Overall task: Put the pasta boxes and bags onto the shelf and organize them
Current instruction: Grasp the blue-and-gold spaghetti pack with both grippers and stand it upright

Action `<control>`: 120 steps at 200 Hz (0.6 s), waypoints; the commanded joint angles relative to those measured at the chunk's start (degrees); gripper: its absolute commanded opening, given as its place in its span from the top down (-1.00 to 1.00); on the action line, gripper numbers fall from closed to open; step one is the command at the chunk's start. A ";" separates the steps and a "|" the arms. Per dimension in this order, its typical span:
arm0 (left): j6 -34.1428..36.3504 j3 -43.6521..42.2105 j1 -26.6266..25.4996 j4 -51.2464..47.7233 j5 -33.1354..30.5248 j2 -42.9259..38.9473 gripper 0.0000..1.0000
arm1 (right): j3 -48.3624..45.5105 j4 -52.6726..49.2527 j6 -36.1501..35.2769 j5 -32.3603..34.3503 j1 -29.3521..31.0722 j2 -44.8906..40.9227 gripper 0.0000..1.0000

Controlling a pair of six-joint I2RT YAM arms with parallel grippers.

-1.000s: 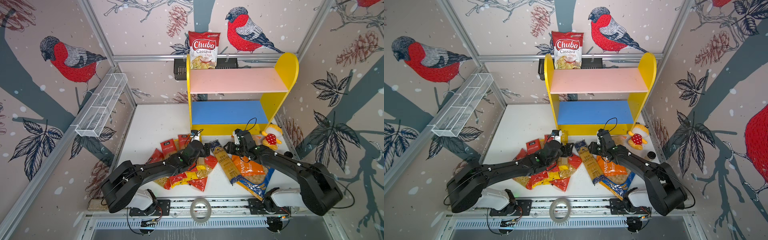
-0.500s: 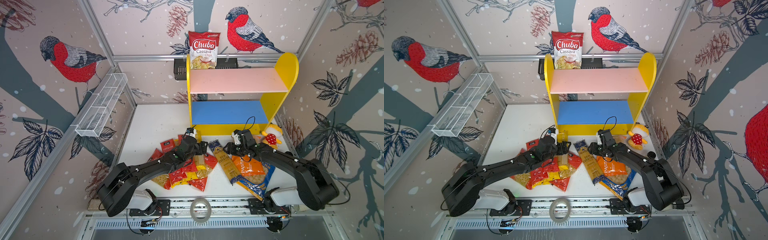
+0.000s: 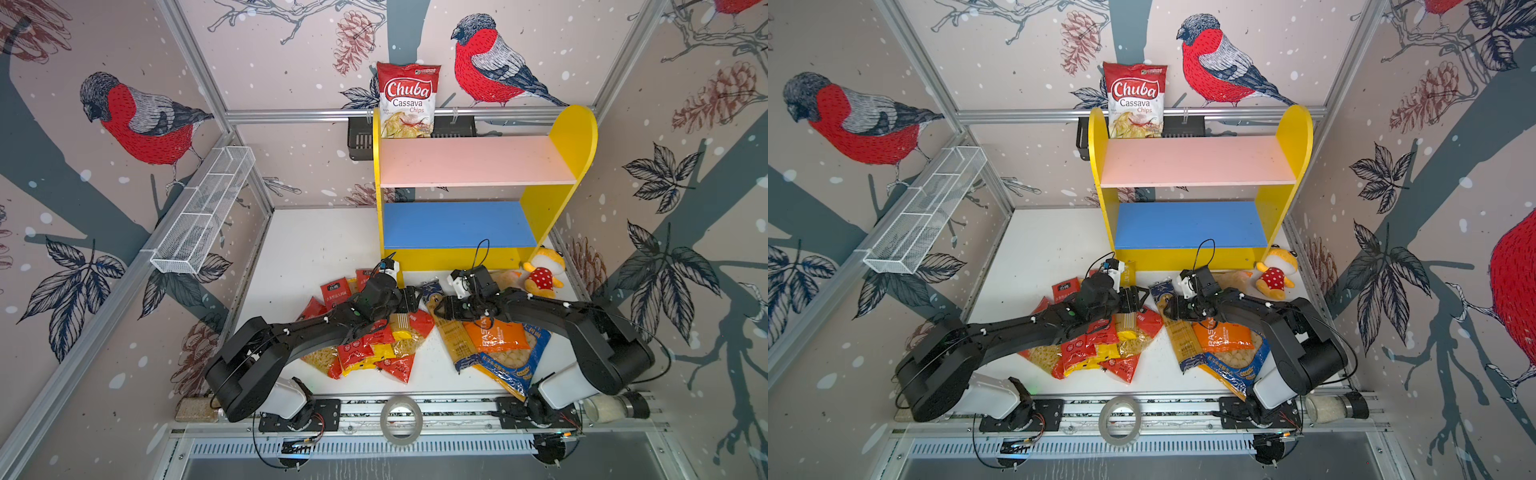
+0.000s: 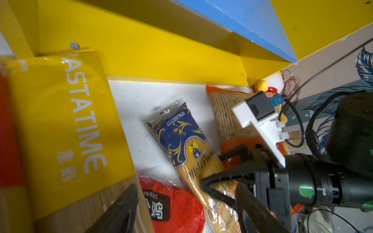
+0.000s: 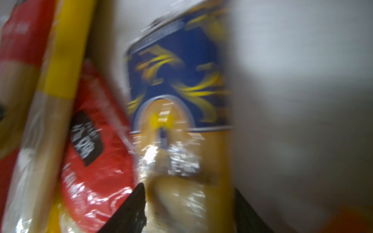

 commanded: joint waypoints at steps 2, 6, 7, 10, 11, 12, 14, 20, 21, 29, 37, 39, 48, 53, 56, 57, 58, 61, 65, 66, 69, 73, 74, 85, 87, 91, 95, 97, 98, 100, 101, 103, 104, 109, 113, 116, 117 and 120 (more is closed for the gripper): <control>-0.04 -0.05 0.22 2.62 0.78 0.05 -0.50 | -1.82 -1.67 1.14 -2.91 1.29 1.22 -0.10; 0.15 0.03 0.31 2.53 0.69 0.05 -0.50 | -2.07 -1.04 1.28 -3.41 1.13 1.07 -0.06; 0.13 0.08 0.32 2.50 0.64 0.05 -0.50 | -2.16 -0.89 1.30 -3.51 1.07 1.05 -0.05; 0.25 0.17 0.40 2.43 0.65 -0.03 -0.50 | -2.42 -0.45 1.39 -3.90 0.91 0.80 -0.01; 0.27 0.19 0.45 2.41 0.62 -0.08 -0.50 | -2.55 -0.29 1.41 -4.06 0.83 0.74 0.00; 0.33 0.20 0.47 2.40 0.57 -0.10 -0.50 | -2.62 -0.07 1.46 -4.23 0.79 0.71 0.02; 0.37 0.28 0.49 2.33 0.59 -0.16 -0.50 | -2.76 0.26 1.49 -4.49 0.59 0.56 0.04; 0.59 0.43 0.58 2.15 0.60 -0.29 -0.50 | -3.34 1.40 1.75 -5.91 -0.08 -0.02 0.11; 0.57 0.45 0.58 2.14 0.60 -0.34 -0.50 | -3.45 1.61 1.80 -6.12 -0.19 -0.15 0.12; 0.75 0.66 0.67 2.05 0.68 -0.54 -0.50 | -4.18 3.02 2.22 -7.72 -1.13 -1.22 0.20; 0.99 0.79 0.76 1.87 0.69 -0.80 -0.50 | -4.73 4.03 2.53 -9.15 -1.95 -2.49 0.27; 0.99 0.82 0.80 1.84 0.69 -0.89 -0.50 | -4.82 4.19 2.60 -9.39 -2.14 -2.84 0.28; 1.24 0.99 0.92 1.77 0.69 -1.24 -0.50 | -5.05 4.64 2.65 -10.62 -2.93 -4.42 0.34; 1.31 1.00 1.09 1.65 0.74 -1.50 -0.50 | -5.14 4.73 2.79 -11.02 -3.25 -5.30 0.37; 1.30 1.08 1.15 1.74 0.77 -1.71 -0.50 | -5.14 4.76 2.81 -11.26 -3.41 -5.82 0.39; 1.32 1.04 1.22 1.71 0.82 -1.75 -0.50 | -5.14 4.73 2.82 -11.30 -3.48 -6.00 0.40; 1.34 1.03 1.25 1.79 0.84 -1.82 -0.50 | -5.14 4.72 2.82 -11.37 -3.52 -6.17 0.41; 1.30 1.01 1.41 1.86 0.88 -2.06 -0.50 | -5.14 4.66 2.87 -11.41 -3.67 -6.76 0.43; 1.33 0.92 1.58 2.13 1.09 -2.39 -0.50 | -5.14 4.65 2.83 -11.44 -3.77 -7.43 0.44; 1.34 0.92 1.61 2.18 1.15 -2.44 -0.50 | -5.14 4.59 2.83 -11.43 -3.80 -7.59 0.45; 1.37 0.87 1.76 2.48 1.35 -2.68 -0.50 | -5.21 4.62 2.90 -11.53 -3.89 -8.11 0.47; 1.40 0.76 1.93 2.83 1.52 -3.10 -0.50 | -5.24 4.60 2.91 -11.44 -3.98 -8.87 0.48; 1.46 0.71 1.96 2.92 1.54 -3.19 -0.50 | -5.28 4.61 2.96 -11.48 -3.99 -9.01 0.49; 1.47 0.48 2.53 3.84 2.04 -4.16 -0.50 | -5.49 4.64 3.17 -11.38 -4.16 -10.85 0.54; 1.51 0.48 2.63 4.03 2.15 -4.38 -0.50 | -5.56 4.65 3.20 -11.27 -4.17 -11.23 0.55; 1.60 0.42 2.80 4.38 2.45 -4.76 -0.50 | -5.65 4.70 3.22 -11.18 -4.17 -11.84 0.56; 1.57 0.32 2.97 4.74 2.54 -5.08 -0.50 | -5.80 4.79 3.33 -10.93 -4.17 -12.47 0.58; 1.54 0.26 3.05 4.91 2.71 -5.25 -0.50 | -5.88 4.89 3.39 -10.91 -4.15 -12.78 0.59; 1.57 0.24 3.14 4.97 2.75 -5.32 -0.50 | -5.91 4.93 3.46 -10.82 -4.16 -12.90 0.59; 1.54 0.22 3.24 5.17 2.85 -5.49 -0.50 | -5.99 4.99 3.51 -10.66 -4.17 -13.17 0.60; 1.57 0.22 3.32 5.27 2.91 -5.57 -0.50 | -6.05 5.07 3.56 -10.61 -4.21 -13.28 0.60; 1.54 0.15 3.42 5.44 3.02 -5.75 -0.50 | -6.10 5.13 3.69 -10.50 -4.25 -13.58 0.61; 1.57 0.14 3.45 5.54 3.17 -5.79 -0.50 | -6.10 5.14 3.70 -10.44 -4.25 -13.70 0.61; 1.49 0.05 3.76 6.12 3.84 -6.06 -0.50 | -6.20 5.23 3.85 -10.28 -4.26 -14.37 0.61; 1.32 -0.04 3.98 6.44 4.43 -6.22 -0.50 | -6.16 5.24 3.96 -10.14 -4.34 -14.92 0.61; 1.24 -0.05 4.15 6.71 4.93 -6.39 -0.50 | -6.07 5.15 4.04 -10.00 -4.39 -15.37 0.62; 1.20 -0.09 4.26 6.79 5.05 -6.42 -0.50 | -6.00 5.06 4.05 -9.97 -4.41 -15.43 0.62; 0.91 -0.13 4.47 6.99 5.48 -6.49 -0.50 | -5.82 4.88 4.05 -9.78 -4.41 -15.99 0.62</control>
